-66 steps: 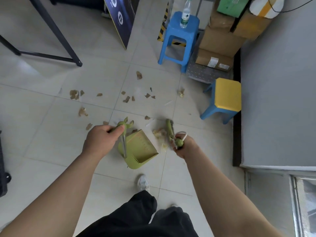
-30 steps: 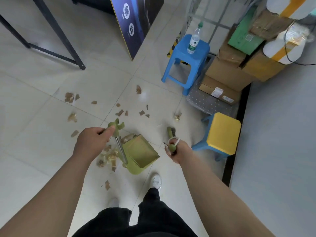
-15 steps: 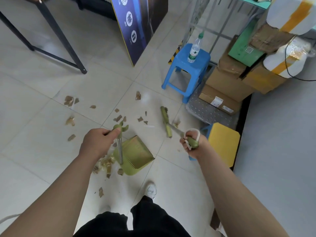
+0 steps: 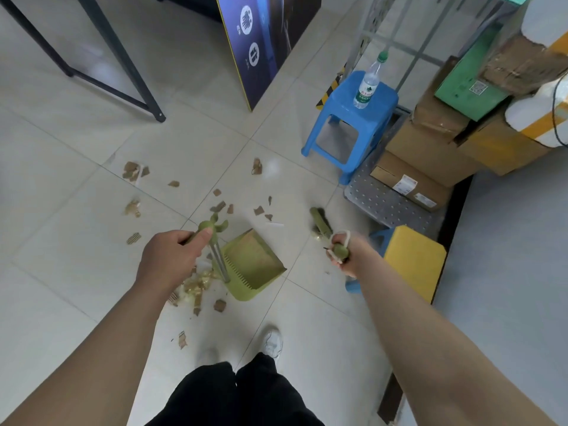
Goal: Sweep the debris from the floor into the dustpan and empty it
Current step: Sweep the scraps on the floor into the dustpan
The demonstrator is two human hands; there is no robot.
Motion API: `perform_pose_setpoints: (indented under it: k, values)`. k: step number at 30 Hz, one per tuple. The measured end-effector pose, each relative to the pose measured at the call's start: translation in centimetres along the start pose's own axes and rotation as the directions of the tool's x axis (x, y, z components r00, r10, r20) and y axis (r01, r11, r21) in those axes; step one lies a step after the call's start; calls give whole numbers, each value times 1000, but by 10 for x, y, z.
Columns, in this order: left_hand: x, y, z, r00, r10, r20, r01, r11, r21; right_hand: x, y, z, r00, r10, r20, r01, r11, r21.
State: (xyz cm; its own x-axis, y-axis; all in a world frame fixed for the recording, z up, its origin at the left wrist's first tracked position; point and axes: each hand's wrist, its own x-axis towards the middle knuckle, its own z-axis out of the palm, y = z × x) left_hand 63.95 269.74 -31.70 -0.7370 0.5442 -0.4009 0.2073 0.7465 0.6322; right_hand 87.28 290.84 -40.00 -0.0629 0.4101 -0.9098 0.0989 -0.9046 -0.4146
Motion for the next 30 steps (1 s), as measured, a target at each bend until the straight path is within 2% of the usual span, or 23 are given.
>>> perform_pose_setpoints:
  k: [7,14,20,26,30]
  values:
    - [3,-5,-14,999,-30,-12,30,1000,-3,-17,14,44,989,55,134,-46,996,-71]
    - [18,-12,-44,999,-47,-25,48,999,25,-41,-20,38,961,112,253,-129,990,50]
    - [37,-20,-70,997,-71,-39,71,997,-4,-40,-34,62,983,31,180,-24,999,-37]
    - [54,-39,-92,993,-98,-60,96,995,-33,7,-45,109,999,-33,41,38,993,-112]
    - [63,-55,-104,988,-124,-96,120,992,-39,29,-21,152,999,-16,34,18,998,-62]
